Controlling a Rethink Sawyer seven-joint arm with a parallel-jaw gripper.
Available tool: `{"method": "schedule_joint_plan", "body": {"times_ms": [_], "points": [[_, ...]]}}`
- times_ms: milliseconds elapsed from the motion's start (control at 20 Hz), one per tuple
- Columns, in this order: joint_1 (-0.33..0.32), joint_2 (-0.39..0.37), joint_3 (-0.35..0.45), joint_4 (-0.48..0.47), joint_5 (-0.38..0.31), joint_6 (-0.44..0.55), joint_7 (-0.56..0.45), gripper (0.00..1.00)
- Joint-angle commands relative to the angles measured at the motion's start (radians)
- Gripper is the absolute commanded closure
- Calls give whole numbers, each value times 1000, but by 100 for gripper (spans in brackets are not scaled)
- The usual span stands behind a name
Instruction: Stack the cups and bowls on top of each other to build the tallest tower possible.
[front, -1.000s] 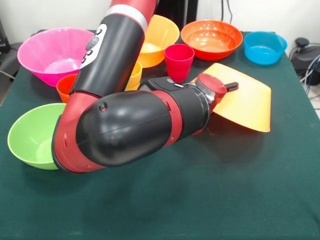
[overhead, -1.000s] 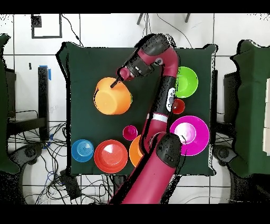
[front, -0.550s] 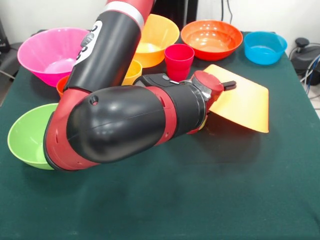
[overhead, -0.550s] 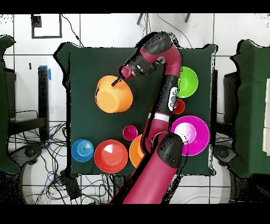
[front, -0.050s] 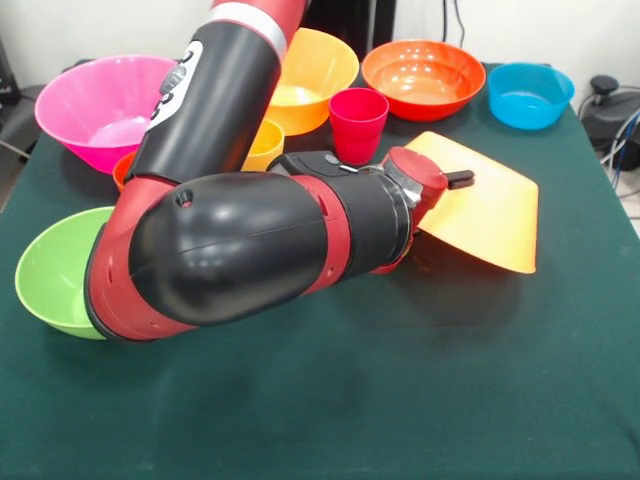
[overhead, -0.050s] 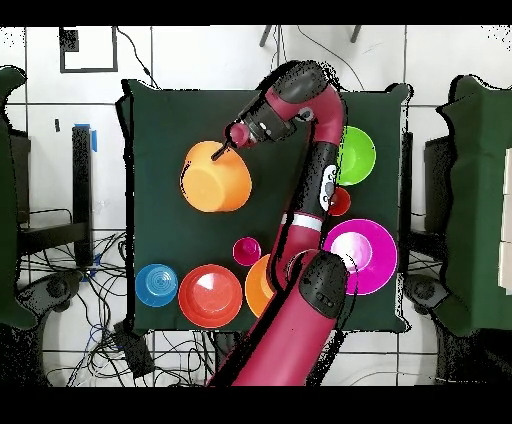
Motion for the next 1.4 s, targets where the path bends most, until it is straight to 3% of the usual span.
{"method": "schedule_joint_plan", "body": {"times_ms": [50, 100, 150, 600, 1000, 1050, 1400], "points": [[-16, -2, -86, -25, -6, -82, -229, 0], [-19, -1, -85, -20, 2, -101, -234, 0], [-19, 5, -83, -21, 14, -93, -206, 100], [-24, 9, -122, -1, 67, -86, -157, 100], [-21, -6, -149, 5, 64, -99, -173, 100], [-22, -6, -155, 8, 71, -102, -154, 0], [-27, 10, -152, 15, 104, -95, -112, 0]]}}
